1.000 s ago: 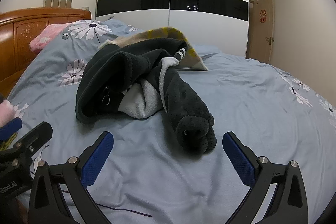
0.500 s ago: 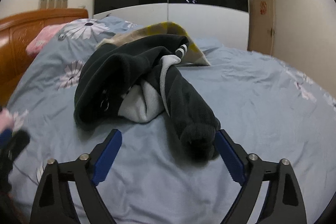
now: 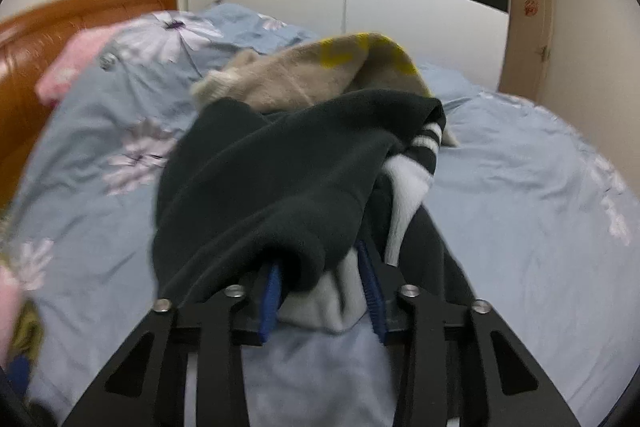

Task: Fold clothes
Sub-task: 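Grasp the black jacket's sleeve cuff with the right gripper, then lift the black jacket with the right gripper and shake it out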

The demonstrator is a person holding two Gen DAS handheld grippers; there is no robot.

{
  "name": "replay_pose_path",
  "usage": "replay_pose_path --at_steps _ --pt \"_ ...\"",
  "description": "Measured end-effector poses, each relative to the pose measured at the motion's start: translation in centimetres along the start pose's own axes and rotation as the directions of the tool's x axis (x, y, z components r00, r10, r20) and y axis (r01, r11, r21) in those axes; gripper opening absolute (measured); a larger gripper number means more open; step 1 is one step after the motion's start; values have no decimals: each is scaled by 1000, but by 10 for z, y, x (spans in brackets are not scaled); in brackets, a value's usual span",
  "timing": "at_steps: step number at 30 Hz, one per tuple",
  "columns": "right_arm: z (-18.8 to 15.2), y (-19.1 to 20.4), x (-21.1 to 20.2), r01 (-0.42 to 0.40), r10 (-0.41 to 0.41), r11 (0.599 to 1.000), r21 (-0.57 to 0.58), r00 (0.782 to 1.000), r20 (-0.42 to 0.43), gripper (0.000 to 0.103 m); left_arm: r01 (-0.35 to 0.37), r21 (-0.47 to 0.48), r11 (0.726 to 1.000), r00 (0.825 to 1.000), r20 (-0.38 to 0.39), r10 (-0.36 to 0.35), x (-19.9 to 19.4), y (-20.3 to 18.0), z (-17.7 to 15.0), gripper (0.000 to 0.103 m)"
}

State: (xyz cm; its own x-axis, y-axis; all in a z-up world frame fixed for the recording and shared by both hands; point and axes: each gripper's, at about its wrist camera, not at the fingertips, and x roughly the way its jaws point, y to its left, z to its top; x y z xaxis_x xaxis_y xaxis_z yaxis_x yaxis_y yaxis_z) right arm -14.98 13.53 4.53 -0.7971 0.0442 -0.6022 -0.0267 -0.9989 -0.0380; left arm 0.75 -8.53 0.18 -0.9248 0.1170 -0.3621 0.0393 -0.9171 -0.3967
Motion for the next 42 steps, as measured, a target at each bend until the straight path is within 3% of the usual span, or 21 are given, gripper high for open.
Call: replay_pose_path --at_steps 3,7,13,18,29,42 --pt "3 -17 -6 -11 10 994 112 1000 12 7 14 -31 999 1000 -16 -15 -2 8 -3 103" --pt "7 -39 -17 -35 27 970 241 999 38 4 23 -52 998 998 -57 -26 -4 16 -14 103" --pt "1 -47 -98 -145 122 979 140 979 165 4 83 -104 991 990 -104 -94 -19 28 -30 103" --pt "-13 -51 -147 -172 160 984 44 966 203 3 96 -116 989 980 -164 -114 -33 30 -40 103" --pt "-16 -92 -193 -226 187 965 134 949 253 3 68 -53 996 968 -238 -78 -64 17 -56 103" --pt "31 -119 -282 -227 162 966 121 902 400 3 120 1 993 969 -216 -117 -87 -16 -37 103"
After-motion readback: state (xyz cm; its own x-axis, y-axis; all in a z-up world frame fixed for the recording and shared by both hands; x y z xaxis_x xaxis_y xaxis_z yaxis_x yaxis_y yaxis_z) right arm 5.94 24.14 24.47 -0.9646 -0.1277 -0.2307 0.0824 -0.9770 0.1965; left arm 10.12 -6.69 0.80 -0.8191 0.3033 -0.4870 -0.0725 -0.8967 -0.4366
